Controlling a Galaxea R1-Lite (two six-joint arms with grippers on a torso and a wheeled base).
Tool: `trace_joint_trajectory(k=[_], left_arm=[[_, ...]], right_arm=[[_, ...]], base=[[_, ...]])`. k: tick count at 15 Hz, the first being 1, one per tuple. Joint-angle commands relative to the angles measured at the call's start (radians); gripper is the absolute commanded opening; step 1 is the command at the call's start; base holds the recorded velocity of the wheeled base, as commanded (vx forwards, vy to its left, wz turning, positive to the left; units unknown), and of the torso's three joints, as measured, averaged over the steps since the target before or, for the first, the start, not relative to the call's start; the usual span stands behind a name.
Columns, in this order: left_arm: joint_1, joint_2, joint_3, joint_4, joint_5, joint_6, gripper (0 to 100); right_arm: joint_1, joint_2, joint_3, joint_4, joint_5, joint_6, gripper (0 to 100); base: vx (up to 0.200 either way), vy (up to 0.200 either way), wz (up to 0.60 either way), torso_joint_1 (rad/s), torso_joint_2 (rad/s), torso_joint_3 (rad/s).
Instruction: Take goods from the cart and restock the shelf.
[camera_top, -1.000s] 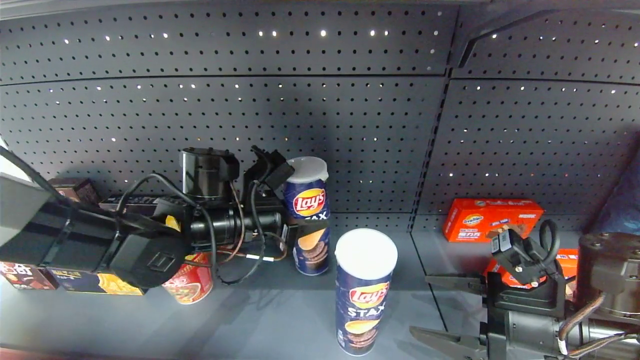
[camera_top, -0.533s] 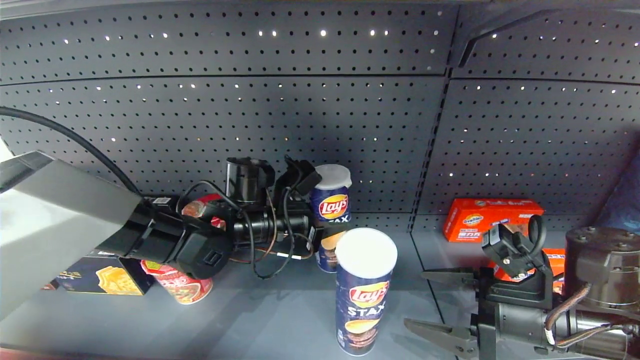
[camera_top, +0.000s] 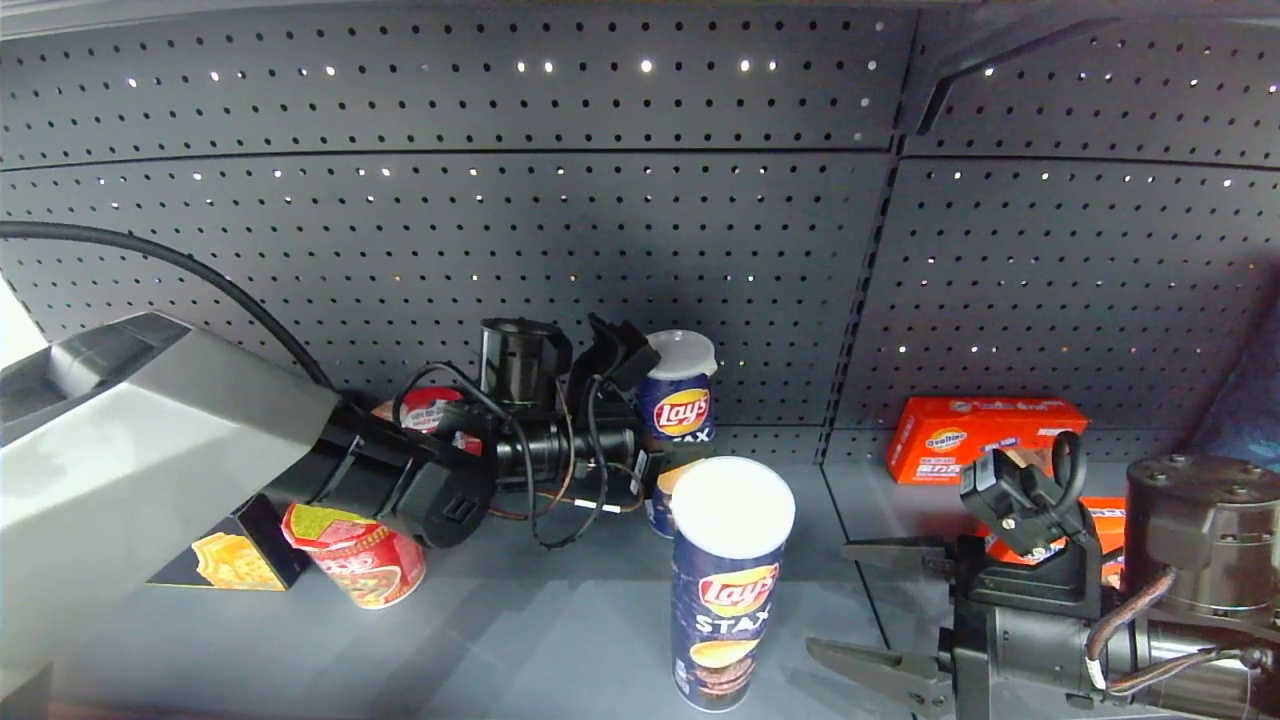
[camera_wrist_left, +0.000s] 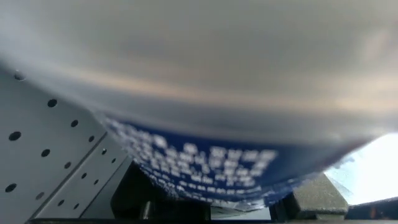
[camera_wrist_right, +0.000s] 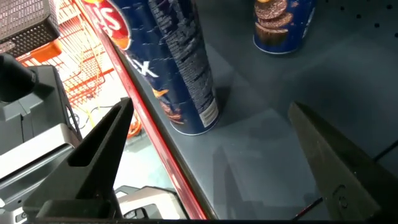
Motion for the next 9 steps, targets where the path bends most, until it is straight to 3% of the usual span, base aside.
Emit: trace_joint_trajectory(k=[1,7,8,9], left_arm=[[0.0,0.014,-0.013,0.001,-0.001,0.0,0],[0.0,0.026,-0.021,0.001,0.002,0.0,0],[0.0,0.027,-0.02,0.001,0.002,0.0,100],[0.0,0.027,-0.018,-0.001,0.002,0.0,100]], right_arm=[[0.0,0.003,0.002,0.0,0.001,0.0,100],[0.0,0.013,0.0,0.0,0.002,0.0,100],[0.0,0.017,0.0,0.0,0.002,0.0,100],[0.0,0.017,0.0,0.0,0.002,0.0,100]], base=[[0.0,0.0,0.0,0.0,0.0,0.0],[0.0,0.0,0.0,0.0,0.0,0.0],[0.0,0.0,0.0,0.0,0.0,0.0],[0.0,0.0,0.0,0.0,0.0,0.0]])
